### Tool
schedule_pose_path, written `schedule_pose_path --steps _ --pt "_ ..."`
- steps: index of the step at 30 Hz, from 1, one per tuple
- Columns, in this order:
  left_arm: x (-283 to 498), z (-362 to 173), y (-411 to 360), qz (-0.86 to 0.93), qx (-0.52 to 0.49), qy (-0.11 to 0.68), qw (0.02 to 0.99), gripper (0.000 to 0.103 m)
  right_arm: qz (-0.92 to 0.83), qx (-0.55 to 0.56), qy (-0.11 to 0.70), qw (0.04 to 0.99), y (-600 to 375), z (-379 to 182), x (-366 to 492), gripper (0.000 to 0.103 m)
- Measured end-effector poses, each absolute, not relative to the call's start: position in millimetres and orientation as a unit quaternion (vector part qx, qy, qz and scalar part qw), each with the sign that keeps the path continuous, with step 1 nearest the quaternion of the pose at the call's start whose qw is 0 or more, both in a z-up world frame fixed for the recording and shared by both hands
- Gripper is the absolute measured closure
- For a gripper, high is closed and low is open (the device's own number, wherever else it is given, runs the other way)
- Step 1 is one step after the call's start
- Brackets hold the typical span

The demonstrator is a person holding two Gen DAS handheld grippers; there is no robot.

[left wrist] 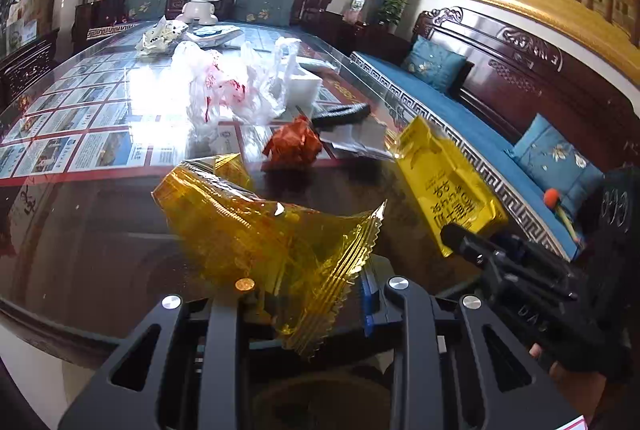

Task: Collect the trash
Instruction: 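Carry the snack bag and yellow carton down over the yellow bucket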

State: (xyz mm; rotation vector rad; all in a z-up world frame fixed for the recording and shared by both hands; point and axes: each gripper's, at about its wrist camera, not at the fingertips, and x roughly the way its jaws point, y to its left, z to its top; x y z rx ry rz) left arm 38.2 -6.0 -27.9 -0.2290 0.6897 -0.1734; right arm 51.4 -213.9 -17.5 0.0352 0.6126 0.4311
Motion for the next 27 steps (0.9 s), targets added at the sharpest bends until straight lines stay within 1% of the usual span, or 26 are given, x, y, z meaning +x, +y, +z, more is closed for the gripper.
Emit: schedule_pose_path --steps 5,12,20,24,25,26,27 --pt "-3.7 -32.6 -13.8 -0.102 -0.103 0.359 0.922 0.074 0.25 0.02 0.296 0.921 -224.6 -8.9 6.0 0.068" --pt "-66.3 -46.0 -30.7 -0.139 -0.083 0.385 0.909 0.074 0.295 0.021 0.317 0.901 -236.8 -18.9 -54.7 0.068" --pt "-108.7 -105.3 -48.9 -0.168 -0.074 0.466 0.866 0.074 0.297 0.009 0.383 0.875 -245.0 -62.2 -99.7 0.068" --pt "-117.9 -137.3 -50.7 -0.19 -0.09 0.513 0.832 0.074 0.286 0.006 0.411 0.866 -248.9 -84.5 -115.0 0.068" --pt "-119.5 -142.5 -52.3 -0.192 -0.091 0.522 0.826 0.07 0.283 0.005 0.415 0.864 -249.1 -88.3 -116.8 0.068" --pt "-122.2 -146.9 -51.6 -0.192 -0.095 0.528 0.822 0.052 0.281 0.002 0.421 0.863 -249.2 -92.3 -118.1 0.068" --pt "-123.9 -150.3 -50.8 -0.195 -0.101 0.535 0.816 0.039 0.279 0.001 0.425 0.861 -250.9 -97.0 -119.4 0.068"
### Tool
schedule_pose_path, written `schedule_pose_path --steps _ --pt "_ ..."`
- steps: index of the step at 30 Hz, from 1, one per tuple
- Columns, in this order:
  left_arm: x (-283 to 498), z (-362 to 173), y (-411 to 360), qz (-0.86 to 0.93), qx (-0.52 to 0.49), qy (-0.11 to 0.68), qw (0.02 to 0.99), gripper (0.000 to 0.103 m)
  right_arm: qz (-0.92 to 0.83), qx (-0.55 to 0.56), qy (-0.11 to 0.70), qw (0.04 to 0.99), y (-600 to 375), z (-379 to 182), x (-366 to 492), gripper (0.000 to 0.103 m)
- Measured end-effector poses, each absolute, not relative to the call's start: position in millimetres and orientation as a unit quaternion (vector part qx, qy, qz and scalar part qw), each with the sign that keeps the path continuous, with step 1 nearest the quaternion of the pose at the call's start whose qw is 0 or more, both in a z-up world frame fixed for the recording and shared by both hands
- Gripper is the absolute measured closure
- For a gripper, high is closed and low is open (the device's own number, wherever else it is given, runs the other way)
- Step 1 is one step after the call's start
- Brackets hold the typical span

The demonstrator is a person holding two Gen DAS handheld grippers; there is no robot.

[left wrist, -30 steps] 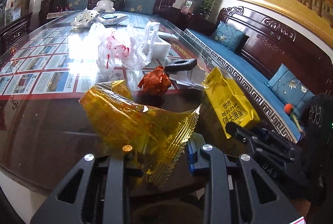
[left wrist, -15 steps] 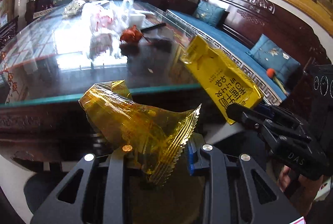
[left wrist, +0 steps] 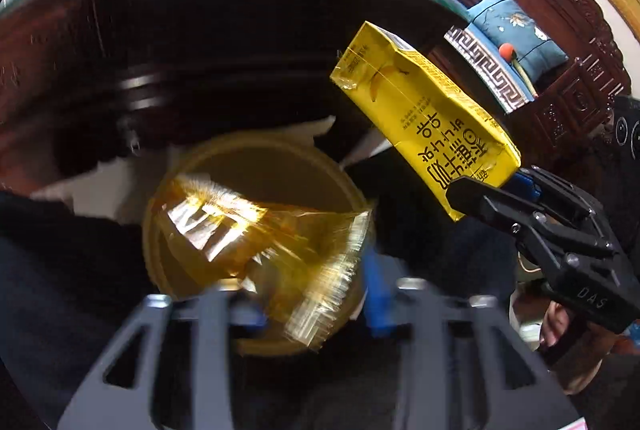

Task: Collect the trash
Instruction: 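Carry the snack bag and yellow carton down over the yellow bucket, then open both grippers to drop the bag and carton into the bucket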

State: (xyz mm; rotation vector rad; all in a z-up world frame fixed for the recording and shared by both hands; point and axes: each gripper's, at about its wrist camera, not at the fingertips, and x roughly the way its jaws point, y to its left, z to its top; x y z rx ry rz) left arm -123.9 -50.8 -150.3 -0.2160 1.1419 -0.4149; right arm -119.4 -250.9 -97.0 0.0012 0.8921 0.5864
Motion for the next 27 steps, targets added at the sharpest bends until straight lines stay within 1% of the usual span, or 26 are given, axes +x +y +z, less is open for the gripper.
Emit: schedule_pose_path --steps 1,5,16,20,27 --pt "-126.6 -152.7 -51.0 -0.2 -0.106 0.54 0.811 0.027 0.279 0.0 0.428 0.86 -251.6 -100.0 -119.9 0.068" --pt "-131.0 -154.1 -51.7 -0.203 -0.092 0.539 0.812 0.023 0.278 -0.006 0.444 0.852 -249.4 -114.5 -119.6 0.068" --pt "-120.1 -152.7 -42.1 -0.162 -0.082 0.539 0.823 0.021 0.296 -0.017 0.471 0.831 -234.1 -131.0 -114.8 0.067" --pt "-114.9 -153.0 -34.0 -0.156 -0.086 0.538 0.824 0.021 0.291 -0.042 0.469 0.833 -226.4 -131.6 -114.3 0.066" --pt "-108.5 -148.7 -29.1 -0.152 -0.086 0.531 0.829 0.021 0.297 -0.043 0.467 0.832 -222.6 -128.8 -109.2 0.066"
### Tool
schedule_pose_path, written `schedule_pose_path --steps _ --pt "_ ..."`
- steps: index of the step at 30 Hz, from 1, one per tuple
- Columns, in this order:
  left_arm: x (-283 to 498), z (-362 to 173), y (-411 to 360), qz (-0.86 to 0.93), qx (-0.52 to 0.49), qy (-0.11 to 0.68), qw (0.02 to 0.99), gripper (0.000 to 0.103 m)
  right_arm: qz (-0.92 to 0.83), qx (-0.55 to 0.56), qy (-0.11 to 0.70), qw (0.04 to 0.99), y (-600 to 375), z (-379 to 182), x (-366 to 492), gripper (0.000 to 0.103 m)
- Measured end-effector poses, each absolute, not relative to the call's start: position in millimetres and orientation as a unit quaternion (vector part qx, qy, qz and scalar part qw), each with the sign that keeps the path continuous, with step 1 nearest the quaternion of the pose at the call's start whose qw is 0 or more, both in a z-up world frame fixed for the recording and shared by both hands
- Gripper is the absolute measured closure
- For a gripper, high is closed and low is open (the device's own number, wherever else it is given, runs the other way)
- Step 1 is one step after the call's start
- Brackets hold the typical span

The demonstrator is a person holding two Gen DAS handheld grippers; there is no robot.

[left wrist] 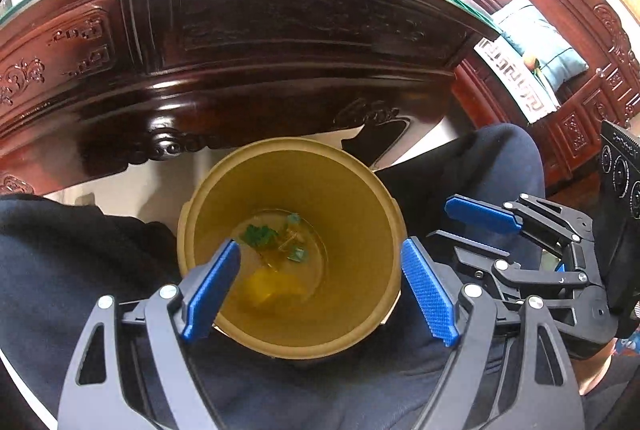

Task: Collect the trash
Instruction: 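Open both grippers to drop the bag and carton into the bucket, then grasp the orange wrapper with the left gripper while the right grasps the brown sock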

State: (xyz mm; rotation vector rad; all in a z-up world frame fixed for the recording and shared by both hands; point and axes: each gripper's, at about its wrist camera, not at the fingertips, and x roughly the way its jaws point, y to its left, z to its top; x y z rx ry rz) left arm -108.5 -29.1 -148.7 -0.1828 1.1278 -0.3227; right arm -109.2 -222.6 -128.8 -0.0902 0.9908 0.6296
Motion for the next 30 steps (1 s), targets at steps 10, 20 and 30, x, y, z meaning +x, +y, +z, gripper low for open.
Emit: schedule_pose_path --steps 10,20,30 --pt "-93.0 -141.9 -22.6 -0.145 -0.092 0.521 0.836 0.021 0.303 -0.038 0.463 0.832 -220.7 -123.1 -96.2 0.066" --pt "-45.3 -94.9 -3.1 -0.118 -0.1 0.459 0.875 0.02 0.304 -0.026 0.397 0.866 -218.8 -73.3 -49.9 0.066" --pt "48.1 -25.1 3.3 -0.089 -0.081 0.374 0.92 0.011 0.251 -0.005 0.293 0.923 -218.6 -4.9 25.5 0.031"
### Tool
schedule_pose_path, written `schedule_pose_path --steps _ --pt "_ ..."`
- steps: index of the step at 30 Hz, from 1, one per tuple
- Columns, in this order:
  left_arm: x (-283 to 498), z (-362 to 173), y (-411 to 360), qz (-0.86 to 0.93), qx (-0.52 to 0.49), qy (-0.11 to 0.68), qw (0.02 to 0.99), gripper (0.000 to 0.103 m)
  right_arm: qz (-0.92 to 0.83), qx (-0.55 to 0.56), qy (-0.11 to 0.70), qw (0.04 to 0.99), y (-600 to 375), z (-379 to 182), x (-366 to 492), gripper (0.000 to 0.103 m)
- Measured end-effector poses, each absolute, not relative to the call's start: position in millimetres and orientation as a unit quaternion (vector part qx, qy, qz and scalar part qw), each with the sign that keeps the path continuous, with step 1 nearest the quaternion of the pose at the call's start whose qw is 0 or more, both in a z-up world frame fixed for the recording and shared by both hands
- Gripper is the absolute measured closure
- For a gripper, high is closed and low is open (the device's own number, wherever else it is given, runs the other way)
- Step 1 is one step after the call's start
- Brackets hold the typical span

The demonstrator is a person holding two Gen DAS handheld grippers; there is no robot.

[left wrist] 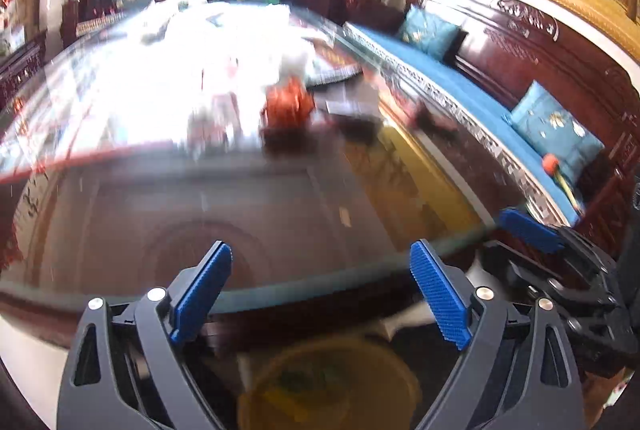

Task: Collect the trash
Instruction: 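Grasp the orange wrapper with the left gripper while the right grasps the brown sock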

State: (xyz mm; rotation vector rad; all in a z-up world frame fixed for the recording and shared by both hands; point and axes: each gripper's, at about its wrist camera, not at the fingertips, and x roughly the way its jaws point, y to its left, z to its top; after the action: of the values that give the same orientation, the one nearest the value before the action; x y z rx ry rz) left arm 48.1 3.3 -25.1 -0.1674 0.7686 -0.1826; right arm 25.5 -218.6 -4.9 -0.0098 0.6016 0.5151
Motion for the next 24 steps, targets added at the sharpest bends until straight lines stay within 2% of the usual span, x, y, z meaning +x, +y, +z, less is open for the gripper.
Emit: schedule_pose_path --steps 4,12,24 --pt "94.6 -18.1 7.8 -0.062 -0.066 0.368 0.926 0.01 0.22 0.014 0.258 0.941 -226.1 8.6 57.4 0.015" --pt "174.7 -31.6 4.9 -0.058 -0.061 0.397 0.914 0.01 0.199 0.025 0.276 0.94 -240.6 -2.1 112.2 0.015" --pt "223.8 -46.0 -3.4 -0.043 -0.061 0.435 0.897 0.01 0.216 0.032 0.309 0.926 -251.2 -15.6 153.4 0.015"
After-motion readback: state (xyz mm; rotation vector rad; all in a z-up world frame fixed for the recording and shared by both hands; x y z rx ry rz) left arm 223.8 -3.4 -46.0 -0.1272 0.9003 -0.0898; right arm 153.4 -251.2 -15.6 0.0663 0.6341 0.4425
